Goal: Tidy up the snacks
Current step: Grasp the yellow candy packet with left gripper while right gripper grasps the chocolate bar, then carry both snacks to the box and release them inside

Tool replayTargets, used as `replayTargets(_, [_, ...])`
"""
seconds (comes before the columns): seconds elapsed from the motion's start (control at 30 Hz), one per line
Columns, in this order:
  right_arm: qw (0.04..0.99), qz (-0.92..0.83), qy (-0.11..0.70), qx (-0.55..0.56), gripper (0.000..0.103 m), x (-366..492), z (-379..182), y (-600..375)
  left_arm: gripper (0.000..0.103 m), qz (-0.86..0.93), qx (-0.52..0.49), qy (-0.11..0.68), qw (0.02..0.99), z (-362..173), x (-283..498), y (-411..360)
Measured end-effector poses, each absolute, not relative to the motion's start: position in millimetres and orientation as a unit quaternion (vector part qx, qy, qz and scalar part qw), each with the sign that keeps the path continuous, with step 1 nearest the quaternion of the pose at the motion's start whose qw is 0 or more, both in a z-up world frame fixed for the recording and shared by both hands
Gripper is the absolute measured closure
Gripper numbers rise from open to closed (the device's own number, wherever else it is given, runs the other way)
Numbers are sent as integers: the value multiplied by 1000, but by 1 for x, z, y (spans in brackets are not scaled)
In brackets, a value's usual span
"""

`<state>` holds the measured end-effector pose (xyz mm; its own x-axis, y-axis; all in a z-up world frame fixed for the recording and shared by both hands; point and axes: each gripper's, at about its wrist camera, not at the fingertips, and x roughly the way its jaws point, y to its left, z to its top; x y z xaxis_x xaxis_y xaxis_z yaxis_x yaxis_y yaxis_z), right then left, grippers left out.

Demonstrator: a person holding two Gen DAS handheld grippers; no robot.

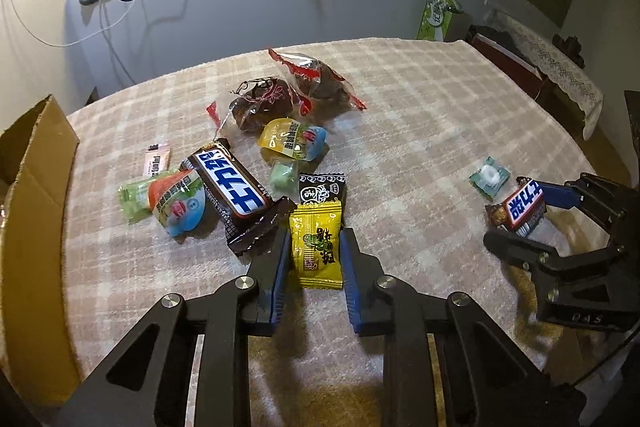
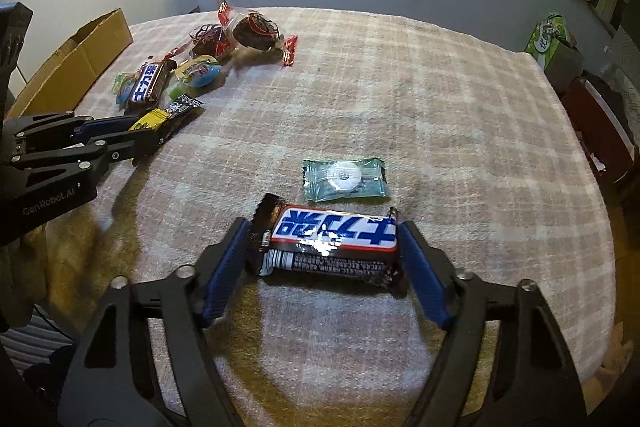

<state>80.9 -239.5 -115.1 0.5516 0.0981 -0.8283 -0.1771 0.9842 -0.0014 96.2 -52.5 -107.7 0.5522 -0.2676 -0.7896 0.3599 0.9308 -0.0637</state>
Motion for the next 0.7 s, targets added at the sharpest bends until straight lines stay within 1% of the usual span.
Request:
replayTargets(0.07, [881,76,465,-39,44,80,-113,-242,80,-179,48,436,881,-106,94,-52])
replayTargets(0.1, [881,75,465,-36,45,80,-113,-243,80,-180,46,435,881,-105,93,-51])
replayTargets(0.33, [882,77,465,-23,50,79,-111,-248,80,-179,33,429,885,-99,86,-46])
replayTargets(0.5, [883,84,461,-3,51,76,-104,-252,81,-175,16,423,889,-91,84,-39])
replayTargets(0.7, [890,92,446,-10,51,72,-90,-243,81,-170,3,408,897,-78,78,-29])
